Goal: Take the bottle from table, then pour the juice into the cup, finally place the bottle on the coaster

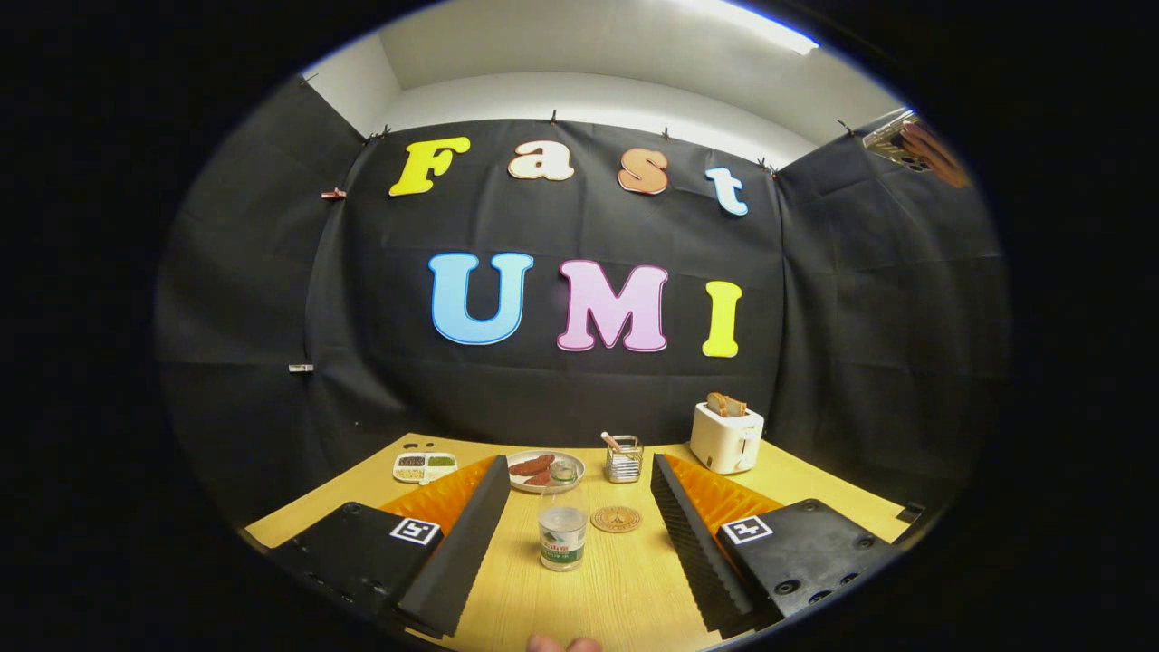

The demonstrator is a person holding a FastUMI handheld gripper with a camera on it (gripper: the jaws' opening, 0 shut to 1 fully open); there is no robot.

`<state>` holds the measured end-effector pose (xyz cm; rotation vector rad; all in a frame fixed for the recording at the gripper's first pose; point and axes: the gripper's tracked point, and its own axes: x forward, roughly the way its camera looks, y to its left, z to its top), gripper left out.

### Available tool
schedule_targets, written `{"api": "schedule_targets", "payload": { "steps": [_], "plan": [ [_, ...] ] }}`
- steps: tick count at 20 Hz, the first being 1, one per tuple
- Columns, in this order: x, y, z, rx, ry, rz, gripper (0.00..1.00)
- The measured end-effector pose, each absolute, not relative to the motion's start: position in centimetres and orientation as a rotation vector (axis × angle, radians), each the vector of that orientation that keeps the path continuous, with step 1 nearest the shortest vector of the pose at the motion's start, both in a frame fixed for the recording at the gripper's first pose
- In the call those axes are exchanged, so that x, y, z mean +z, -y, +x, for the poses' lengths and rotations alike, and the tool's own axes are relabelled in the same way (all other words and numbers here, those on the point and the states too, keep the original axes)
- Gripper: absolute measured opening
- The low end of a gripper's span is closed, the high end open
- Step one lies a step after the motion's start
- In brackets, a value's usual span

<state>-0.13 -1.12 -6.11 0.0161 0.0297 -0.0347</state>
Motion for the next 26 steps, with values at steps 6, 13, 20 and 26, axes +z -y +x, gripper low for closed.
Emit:
{"api": "schedule_targets", "payload": {
  "steps": [6,13,20,26],
  "plan": [
    [-12.4,0.7,2.0,-0.021,-0.060,0.016,0.96],
    [-20.2,-0.5,7.7,-0.028,-0.091,0.050,0.96],
    [-25.4,-1.0,12.5,-0.033,-0.132,0.044,0.97],
    [-26.2,-0.4,15.7,-0.048,-0.112,0.058,0.96]
  ]
}}
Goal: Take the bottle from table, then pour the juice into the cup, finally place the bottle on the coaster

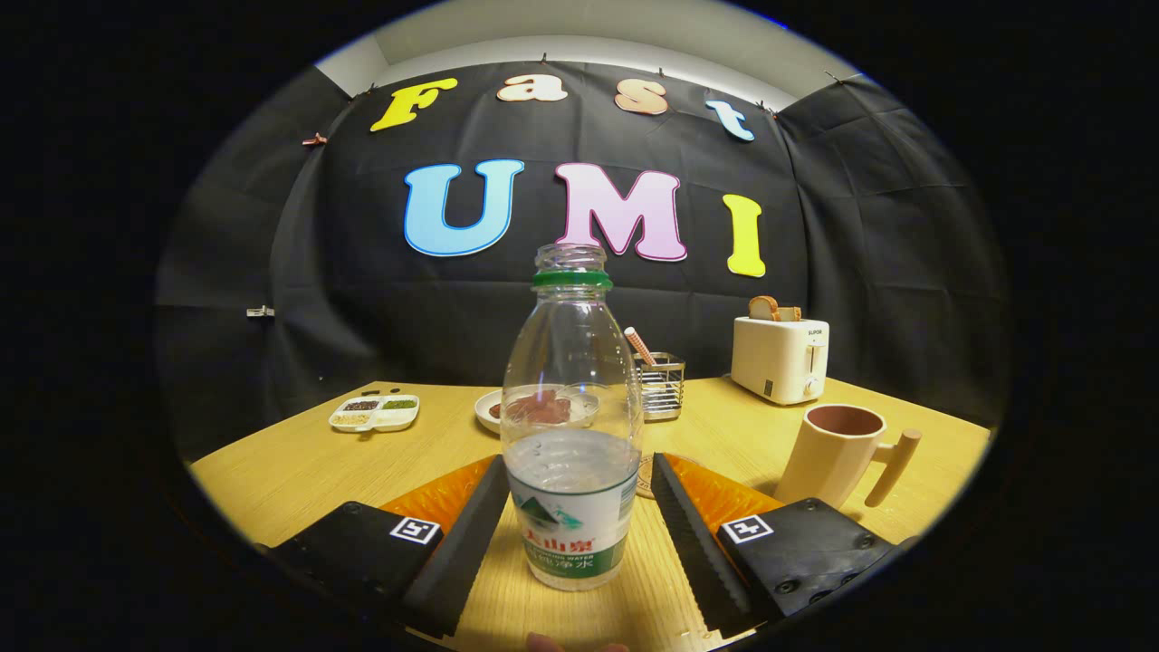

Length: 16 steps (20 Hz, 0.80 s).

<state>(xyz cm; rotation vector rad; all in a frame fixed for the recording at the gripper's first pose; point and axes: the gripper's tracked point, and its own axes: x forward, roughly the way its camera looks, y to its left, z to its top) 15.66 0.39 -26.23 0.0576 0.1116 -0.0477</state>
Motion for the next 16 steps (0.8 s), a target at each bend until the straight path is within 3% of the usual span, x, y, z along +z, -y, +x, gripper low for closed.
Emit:
{"api": "schedule_targets", "payload": {
  "steps": [5,6,8,16],
  "plan": [
    [-26.5,-0.4,16.6,-0.039,-0.106,0.062,0.96],
    [-26.9,-0.3,16.7,-0.035,-0.109,0.062,0.86],
    [-26.9,-0.2,16.6,-0.039,-0.109,0.066,0.79],
    [-23.5,0.2,15.7,-0.049,-0.109,0.105,0.77]
  ]
}}
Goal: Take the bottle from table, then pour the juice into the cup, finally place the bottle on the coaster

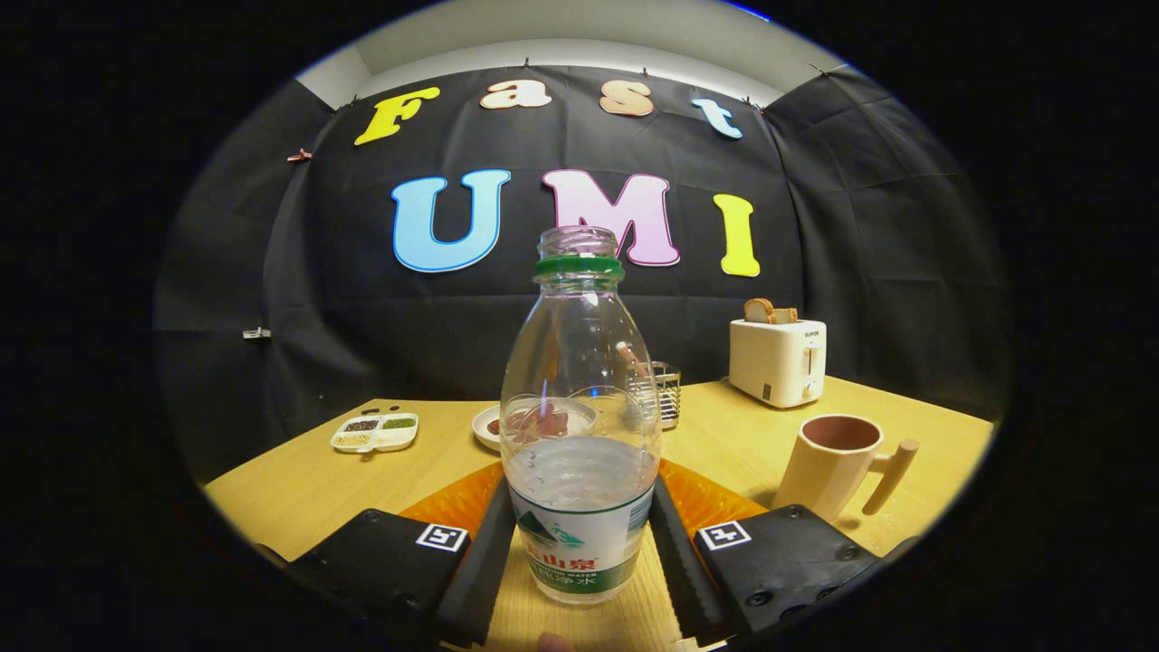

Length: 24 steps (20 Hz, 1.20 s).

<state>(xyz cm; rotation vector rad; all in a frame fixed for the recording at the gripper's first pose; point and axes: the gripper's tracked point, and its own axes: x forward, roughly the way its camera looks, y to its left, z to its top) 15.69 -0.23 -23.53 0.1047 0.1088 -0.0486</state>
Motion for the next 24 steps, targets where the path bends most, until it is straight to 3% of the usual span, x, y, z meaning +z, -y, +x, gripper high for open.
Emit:
{"api": "schedule_targets", "payload": {
  "steps": [13,24],
  "plan": [
    [-18.8,2.7,13.7,-0.037,-0.144,0.224,0.77],
    [-20.1,6.5,13.1,-0.051,-0.183,0.643,0.77]
  ]
}}
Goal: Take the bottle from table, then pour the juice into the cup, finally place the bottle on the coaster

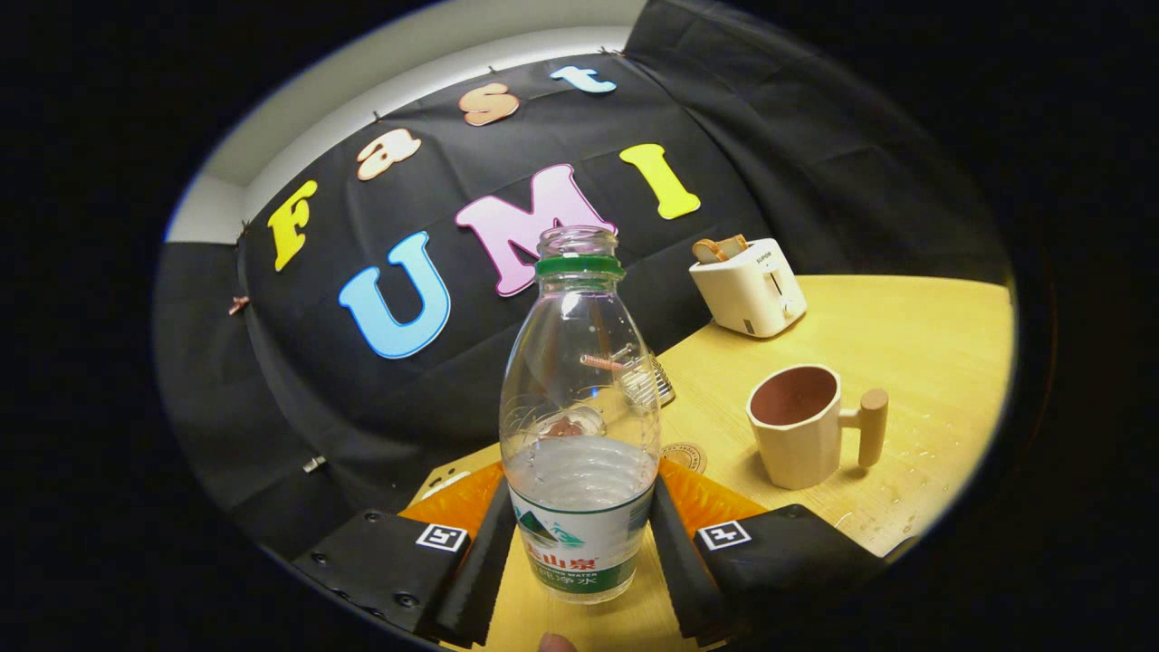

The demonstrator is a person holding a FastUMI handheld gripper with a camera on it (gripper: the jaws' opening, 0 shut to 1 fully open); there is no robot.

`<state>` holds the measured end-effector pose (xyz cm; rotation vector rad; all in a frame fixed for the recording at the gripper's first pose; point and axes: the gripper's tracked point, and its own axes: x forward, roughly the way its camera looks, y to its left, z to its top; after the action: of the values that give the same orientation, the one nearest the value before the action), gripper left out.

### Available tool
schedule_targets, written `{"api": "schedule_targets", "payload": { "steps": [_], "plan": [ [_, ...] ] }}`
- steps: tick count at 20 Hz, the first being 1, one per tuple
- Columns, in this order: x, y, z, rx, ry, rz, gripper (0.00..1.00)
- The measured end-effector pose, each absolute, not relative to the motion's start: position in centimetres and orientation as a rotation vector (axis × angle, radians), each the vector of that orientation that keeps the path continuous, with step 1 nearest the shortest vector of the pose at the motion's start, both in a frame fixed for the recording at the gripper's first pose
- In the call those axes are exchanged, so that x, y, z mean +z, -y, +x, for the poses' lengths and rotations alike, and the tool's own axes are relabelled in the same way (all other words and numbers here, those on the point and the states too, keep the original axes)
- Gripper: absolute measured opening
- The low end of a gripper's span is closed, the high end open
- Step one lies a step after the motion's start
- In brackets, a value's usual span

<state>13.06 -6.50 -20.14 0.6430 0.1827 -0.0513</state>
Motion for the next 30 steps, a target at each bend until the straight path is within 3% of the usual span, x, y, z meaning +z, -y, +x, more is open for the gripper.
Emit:
{"api": "schedule_targets", "payload": {
  "steps": [14,30],
  "plan": [
    [-23.5,8.2,15.4,-0.032,-0.267,1.210,0.77],
    [-24.8,9.3,17.4,-0.111,-0.257,1.503,0.77]
  ]
}}
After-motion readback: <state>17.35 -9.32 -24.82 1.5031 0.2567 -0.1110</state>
